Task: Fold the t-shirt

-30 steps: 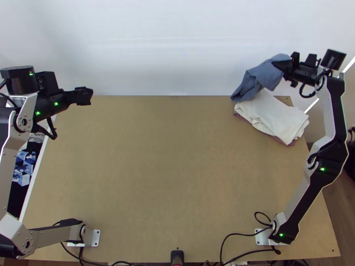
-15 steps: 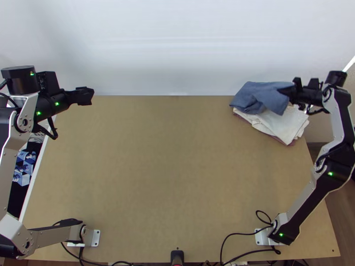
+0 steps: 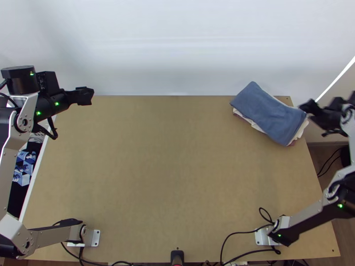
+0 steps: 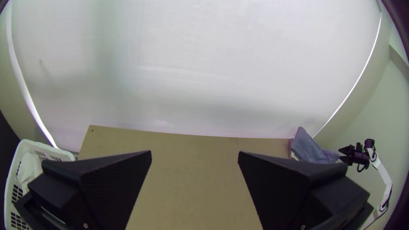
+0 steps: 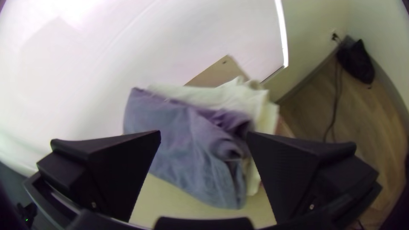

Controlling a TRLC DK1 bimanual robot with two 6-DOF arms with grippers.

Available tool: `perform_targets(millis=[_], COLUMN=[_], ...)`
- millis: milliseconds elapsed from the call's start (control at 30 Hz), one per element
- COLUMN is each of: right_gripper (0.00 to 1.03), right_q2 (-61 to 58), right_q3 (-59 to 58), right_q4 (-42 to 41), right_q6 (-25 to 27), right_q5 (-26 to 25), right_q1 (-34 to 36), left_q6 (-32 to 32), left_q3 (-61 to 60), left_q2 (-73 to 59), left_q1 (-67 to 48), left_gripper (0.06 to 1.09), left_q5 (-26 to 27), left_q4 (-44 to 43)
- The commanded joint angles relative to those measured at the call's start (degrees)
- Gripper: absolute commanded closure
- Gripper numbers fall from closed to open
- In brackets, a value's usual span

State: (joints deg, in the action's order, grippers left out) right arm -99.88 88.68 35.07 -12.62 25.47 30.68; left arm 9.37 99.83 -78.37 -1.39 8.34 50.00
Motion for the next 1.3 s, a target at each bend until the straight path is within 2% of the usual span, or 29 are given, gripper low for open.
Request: perform_targets(millis=[0,67,133,300,367,433,567,767,1000,1267], right_gripper=[0.03,0.03,0.03,0.03,0.03,0.03,0.04,0.04,0.04,0.04], right_q2=[4.43,7.94,11.98,16.64,17.7,17.61,12.78,0.21,-14.65,-18.34], right_q3=[-3.17,-5.36,-8.18,-10.55,-13.71,-16.88,-19.34,-17.49,-8.09,-3.87], right_q4=[-4.66,-9.76,-15.73,-13.36,-15.56,-18.81,-21.09,-27.6,-29.01,-29.44], right_q6=[1.99,2.34,2.43,2.34,2.34,2.08,-1.62,-4.08,-4.16,-4.08], right_q5=[-7.37,-10.44,-11.06,-10.97,-11.32,-14.22,-14.66,-15.72,-17.21,-18.53], right_q1=[2.28,2.37,0.96,-6.95,-10.11,-13.36,-15.91,-13.89,-9.58,-7.3], left_q6=[-0.23,-0.23,-0.23,-0.23,-0.23,-0.23,-0.58,-1.98,-2.51,-2.51], left_q3=[-0.69,-0.78,-0.78,-0.6,-0.6,-0.6,-0.52,0.01,1.33,2.56], left_q2=[1.46,1.64,1.73,2.08,2.34,2.61,3.05,3.22,2.61,1.82], left_q1=[0.16,0.42,0.51,0.51,0.6,0.86,1.56,3.06,3.32,3.32], left_gripper=[0.1,0.1,0.1,0.1,0.1,0.1,0.1,0.1,0.1,0.1], left_q5=[0.54,0.54,0.54,0.54,0.54,0.54,0.45,0.45,0.45,0.54], left_q4=[0.01,0.1,0.1,0.1,0.1,0.19,0.63,1.33,1.59,1.68])
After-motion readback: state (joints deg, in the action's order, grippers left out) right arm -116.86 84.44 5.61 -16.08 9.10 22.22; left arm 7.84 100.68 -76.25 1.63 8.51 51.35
